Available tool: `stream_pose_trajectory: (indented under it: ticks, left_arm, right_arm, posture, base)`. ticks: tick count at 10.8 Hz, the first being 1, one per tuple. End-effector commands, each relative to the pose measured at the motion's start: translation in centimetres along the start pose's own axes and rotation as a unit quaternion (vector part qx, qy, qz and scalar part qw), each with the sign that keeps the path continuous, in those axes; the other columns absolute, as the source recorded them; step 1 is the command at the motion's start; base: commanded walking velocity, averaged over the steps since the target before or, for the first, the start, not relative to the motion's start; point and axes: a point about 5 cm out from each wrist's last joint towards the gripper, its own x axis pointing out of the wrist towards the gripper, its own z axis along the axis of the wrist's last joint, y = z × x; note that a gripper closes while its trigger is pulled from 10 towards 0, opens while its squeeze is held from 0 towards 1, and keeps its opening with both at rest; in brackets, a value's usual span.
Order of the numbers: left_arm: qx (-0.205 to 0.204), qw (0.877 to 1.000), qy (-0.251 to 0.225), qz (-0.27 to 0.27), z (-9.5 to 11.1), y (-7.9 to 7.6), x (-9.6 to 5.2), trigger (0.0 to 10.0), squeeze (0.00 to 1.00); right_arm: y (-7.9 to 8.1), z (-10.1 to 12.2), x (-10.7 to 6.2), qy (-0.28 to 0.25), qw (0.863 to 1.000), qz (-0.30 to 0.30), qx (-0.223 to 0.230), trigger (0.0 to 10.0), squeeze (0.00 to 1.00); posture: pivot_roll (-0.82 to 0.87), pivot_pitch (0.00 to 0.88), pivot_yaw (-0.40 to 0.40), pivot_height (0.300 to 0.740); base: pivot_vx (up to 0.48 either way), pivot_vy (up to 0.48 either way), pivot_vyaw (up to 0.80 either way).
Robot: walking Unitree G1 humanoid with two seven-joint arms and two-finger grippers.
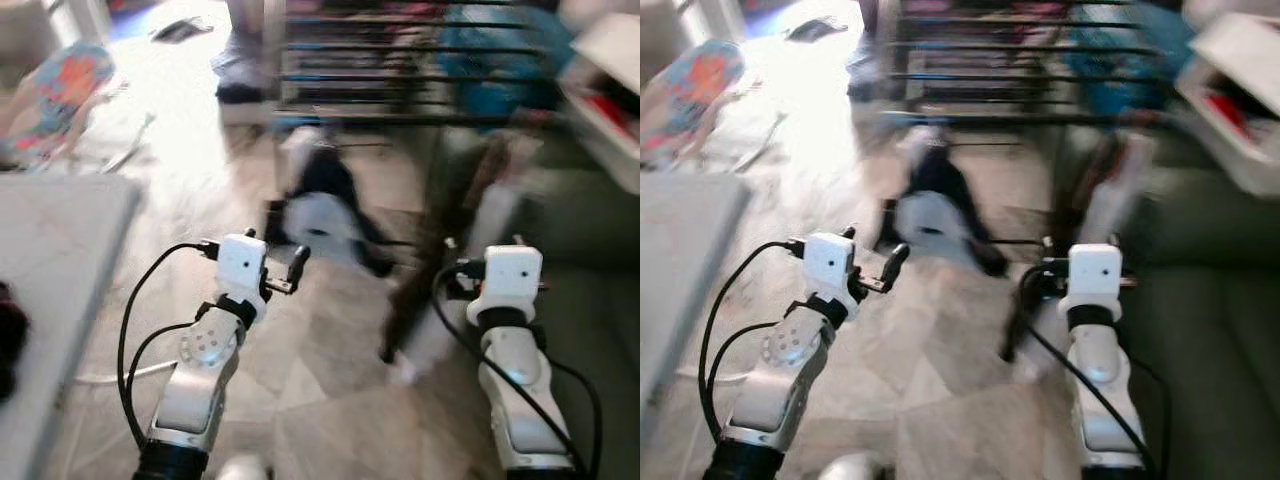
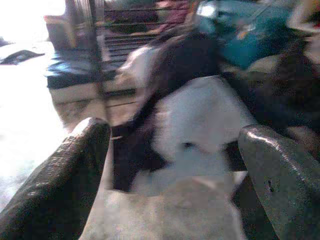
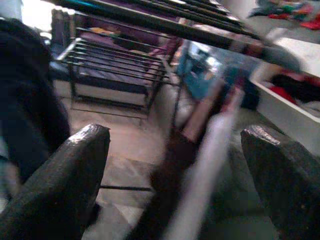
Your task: Hang hanger
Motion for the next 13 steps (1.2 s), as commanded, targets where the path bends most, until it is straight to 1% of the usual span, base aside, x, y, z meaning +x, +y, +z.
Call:
stream_pose_trajectory:
  ticks: [1, 2, 4, 6, 8, 9, 10, 11, 13]
  left_arm:
    - [0.001, 1.0, 0.003, 0.003, 0.1, 0.0, 0.1, 10.0, 0.0]
    - [0.001, 1.0, 0.004, 0.004, 0.0, 0.0, 0.1, 10.0, 0.0]
    - [0.0, 1.0, 0.007, 0.007, -0.1, 0.1, 0.1, 10.0, 0.0]
    - [0.003, 1.0, 0.011, 0.006, -0.2, 0.1, 0.1, 10.0, 0.0]
    - [0.002, 1.0, 0.013, 0.005, -0.2, 0.0, 0.0, 10.0, 0.0]
    - [0.004, 1.0, 0.018, 0.004, -0.3, 0.0, 0.1, 10.0, 0.0]
    - [0.005, 1.0, 0.019, 0.002, -0.3, -0.1, 0.1, 10.0, 0.0]
    - [0.006, 1.0, 0.019, 0.003, -0.3, -0.1, 0.0, 10.0, 0.0]
    - [0.006, 1.0, 0.02, 0.009, -0.2, 0.1, -0.3, 10.0, 0.0]
  right_arm:
    - [-0.1, -0.2, -0.2, 0.004, 1.0, 0.0, -0.002, 10.0, 0.0]
    - [0.0, -0.3, -0.2, 0.006, 1.0, 0.001, -0.001, 10.0, 0.0]
    - [0.1, -0.3, -0.3, 0.006, 1.0, 0.002, -0.003, 10.0, 0.0]
    - [0.1, -0.3, -0.1, 0.005, 1.0, -0.001, -0.006, 10.0, 0.0]
    - [0.6, -0.5, 0.2, 0.015, 1.0, 0.009, 0.004, 10.0, 0.0]
    - [1.5, -1.4, 0.6, 0.048, 0.998, 0.017, 0.022, 10.0, 0.0]
    - [2.2, -1.5, 1.1, 0.055, 0.997, 0.028, 0.041, 10.0, 0.0]
    - [3.4, -1.3, 1.6, 0.05, 0.996, 0.059, 0.034, 10.0, 0.0]
    - [4.6, -1.3, 2.2, 0.052, 0.993, 0.095, 0.039, 10.0, 0.0]
  posture:
    - [-0.08, 0.073, -0.017, 0.74]
    - [-0.08, 0.075, -0.017, 0.74]
    - [-0.08, 0.083, -0.019, 0.74]
    - [-0.08, 0.083, -0.019, 0.74]
    - [-0.08, 0.088, -0.017, 0.74]
    - [-0.08, 0.093, -0.014, 0.74]
    - [-0.08, 0.096, -0.015, 0.74]
    - [-0.07, 0.102, -0.016, 0.74]
    - [-0.05, 0.113, -0.019, 0.74]
  base:
    - [0.382, 0.0, 0.0]
    - [0.292, 0.0, -0.59]
    - [0.0, 0.0, -0.8]
    - [0.0, 0.0, -0.56]
    - [0.0, 0.0, 0.0]
    - [0.0, 0.0, 0.0]
    - [0.0, 0.0, 0.0]
    - [0.0, 0.0, 0.0]
    - [0.0, 0.0, 0.0]
